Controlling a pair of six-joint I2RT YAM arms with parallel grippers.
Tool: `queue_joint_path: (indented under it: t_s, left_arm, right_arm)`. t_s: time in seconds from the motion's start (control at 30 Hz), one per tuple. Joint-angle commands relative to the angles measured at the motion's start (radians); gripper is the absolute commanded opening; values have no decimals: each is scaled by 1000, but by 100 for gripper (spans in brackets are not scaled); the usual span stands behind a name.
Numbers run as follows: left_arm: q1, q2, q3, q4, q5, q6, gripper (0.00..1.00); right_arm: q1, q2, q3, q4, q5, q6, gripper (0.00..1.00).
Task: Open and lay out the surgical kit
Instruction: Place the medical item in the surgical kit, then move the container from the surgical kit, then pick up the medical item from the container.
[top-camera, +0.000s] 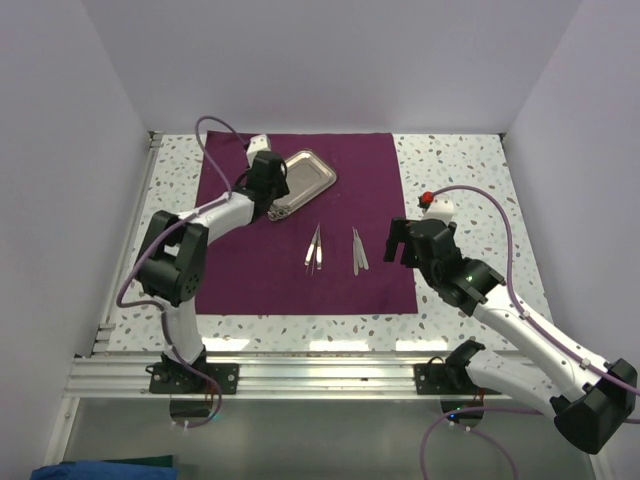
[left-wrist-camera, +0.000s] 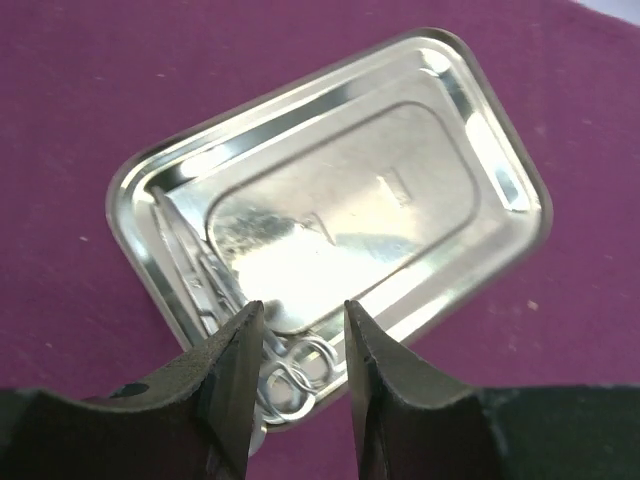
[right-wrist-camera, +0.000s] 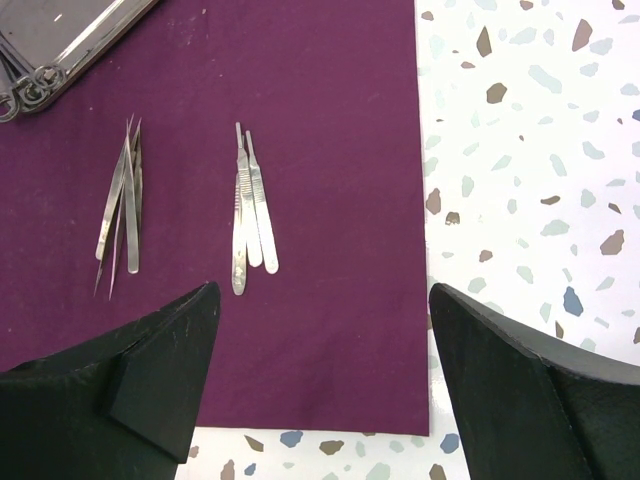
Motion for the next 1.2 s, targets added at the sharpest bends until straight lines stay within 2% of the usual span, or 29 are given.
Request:
queue_joint_path:
  t_s: [0.0, 0.23, 1.0, 1.07, 1.17]
  left_arm:
    - [12, 58, 71, -83, -48, 34, 41]
    - [35, 126, 123, -117, -59, 28, 41]
    - [64, 185, 107, -122, -50, -1, 40]
    - [69, 198, 108, -119, -39, -3, 38]
    - [78, 224, 117, -115, -21, -5, 28]
  right_arm:
    - [-4, -4, 4, 33, -3, 0, 89]
    - [-4, 6, 6, 34, -2, -2, 89]
    - [-4, 34, 6, 40, -10, 0, 89]
    - [-4, 35, 6, 42, -11, 0, 89]
    - [-2, 37, 6, 43, -11, 0, 89]
